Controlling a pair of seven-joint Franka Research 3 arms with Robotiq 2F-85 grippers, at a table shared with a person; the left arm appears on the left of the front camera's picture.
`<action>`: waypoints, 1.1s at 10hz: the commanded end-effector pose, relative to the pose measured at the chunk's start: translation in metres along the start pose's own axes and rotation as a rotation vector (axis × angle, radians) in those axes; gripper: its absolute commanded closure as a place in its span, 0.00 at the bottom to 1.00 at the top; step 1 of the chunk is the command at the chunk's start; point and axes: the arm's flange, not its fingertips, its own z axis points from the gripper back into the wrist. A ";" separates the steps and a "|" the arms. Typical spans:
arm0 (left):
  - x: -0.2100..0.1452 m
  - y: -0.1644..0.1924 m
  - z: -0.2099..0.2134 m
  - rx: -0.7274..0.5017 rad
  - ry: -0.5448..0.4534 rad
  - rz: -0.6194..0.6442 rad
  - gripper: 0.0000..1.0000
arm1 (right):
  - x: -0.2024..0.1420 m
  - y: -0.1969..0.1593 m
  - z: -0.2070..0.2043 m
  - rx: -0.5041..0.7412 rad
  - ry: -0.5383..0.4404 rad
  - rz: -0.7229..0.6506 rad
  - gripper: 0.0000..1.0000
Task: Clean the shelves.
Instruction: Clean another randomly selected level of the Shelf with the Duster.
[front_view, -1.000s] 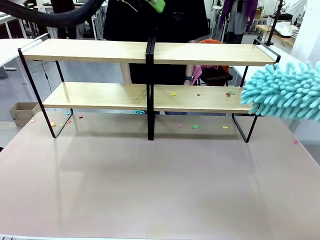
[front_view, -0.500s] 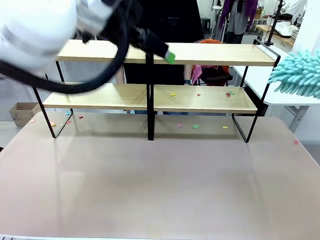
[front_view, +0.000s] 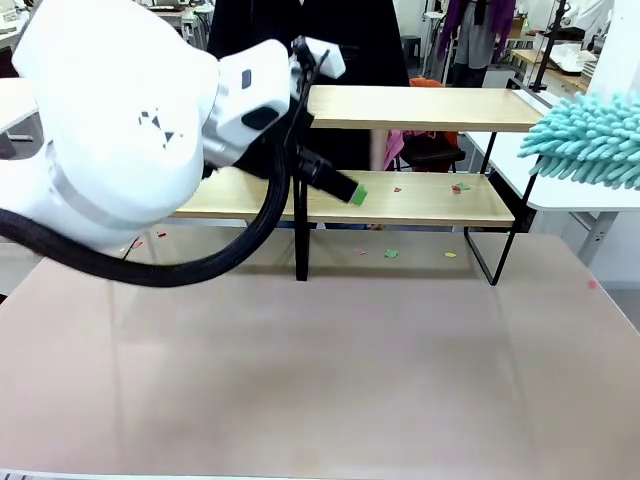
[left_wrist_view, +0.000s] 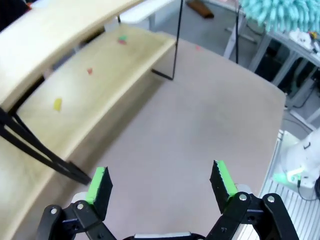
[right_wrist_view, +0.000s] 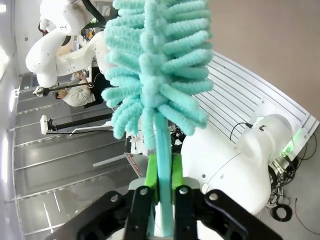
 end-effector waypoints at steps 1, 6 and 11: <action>-0.025 -0.003 0.004 -0.034 0.061 0.077 0.00 | 0.009 0.006 -0.002 0.000 0.022 0.057 0.88; -0.055 0.017 -0.039 0.039 0.104 0.139 0.00 | 0.016 0.008 -0.021 0.004 0.081 0.083 0.88; -0.059 0.025 -0.041 0.053 0.117 0.154 0.00 | 0.018 0.007 -0.019 -0.001 0.074 0.050 0.88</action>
